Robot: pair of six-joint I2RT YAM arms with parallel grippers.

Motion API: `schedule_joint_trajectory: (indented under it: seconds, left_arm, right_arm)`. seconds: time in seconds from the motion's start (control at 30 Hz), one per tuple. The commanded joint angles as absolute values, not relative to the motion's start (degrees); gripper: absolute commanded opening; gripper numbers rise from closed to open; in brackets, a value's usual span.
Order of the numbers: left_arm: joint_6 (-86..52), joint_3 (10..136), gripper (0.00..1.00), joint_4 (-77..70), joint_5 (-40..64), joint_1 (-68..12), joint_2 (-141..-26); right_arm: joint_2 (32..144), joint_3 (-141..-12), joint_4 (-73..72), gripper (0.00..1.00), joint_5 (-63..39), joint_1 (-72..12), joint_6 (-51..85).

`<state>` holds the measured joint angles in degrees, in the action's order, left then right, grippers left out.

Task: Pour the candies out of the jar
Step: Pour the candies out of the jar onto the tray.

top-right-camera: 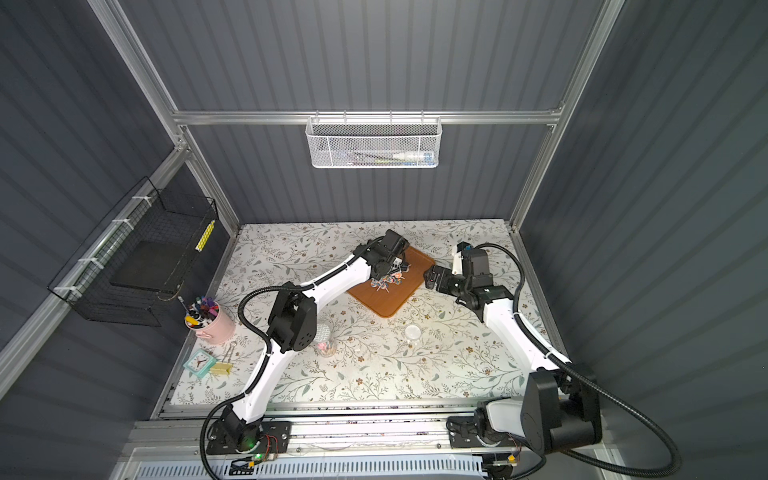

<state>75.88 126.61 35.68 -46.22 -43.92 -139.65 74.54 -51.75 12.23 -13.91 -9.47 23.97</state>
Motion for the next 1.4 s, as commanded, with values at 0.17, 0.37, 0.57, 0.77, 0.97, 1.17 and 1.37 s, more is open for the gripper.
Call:
schedule_joint_trajectory:
  seconds: [0.17, 0.37, 0.57, 0.77, 0.97, 1.17, 1.37]
  left_arm:
    - [62.17, 125.53, 0.00, 35.35, -31.30, -43.79, -133.69]
    - [49.07, 120.87, 0.00, 34.28, -16.56, -41.43, -125.60]
    - [31.61, 109.59, 0.00, 26.66, 7.31, -35.18, -114.77]
    - [25.20, 99.06, 0.00, 19.02, 16.97, -33.49, -108.12]
    - [28.64, 99.79, 0.00, 27.26, 12.38, -33.49, -109.95]
    - [32.36, 106.25, 0.00, 40.72, 2.20, -33.73, -115.89]
    - [38.50, 110.18, 0.00, 49.17, -16.77, -36.75, -121.86]
  right_arm:
    - [72.56, -51.19, 13.66, 0.99, -12.80, -9.49, 23.37]
    - [69.71, -52.61, 15.31, 0.99, -12.57, -8.59, 22.60]
    - [66.37, -53.95, 14.29, 0.99, -20.99, -7.49, 23.55]
    - [67.61, -54.23, 7.83, 0.99, -31.07, -7.56, 28.25]
    - [69.68, -53.82, 6.77, 0.99, -31.82, -7.63, 29.24]
    - [70.22, -52.21, 5.54, 0.99, -31.34, -7.65, 29.25]
    - [71.10, -52.21, 5.70, 0.99, -31.11, -7.65, 28.41]
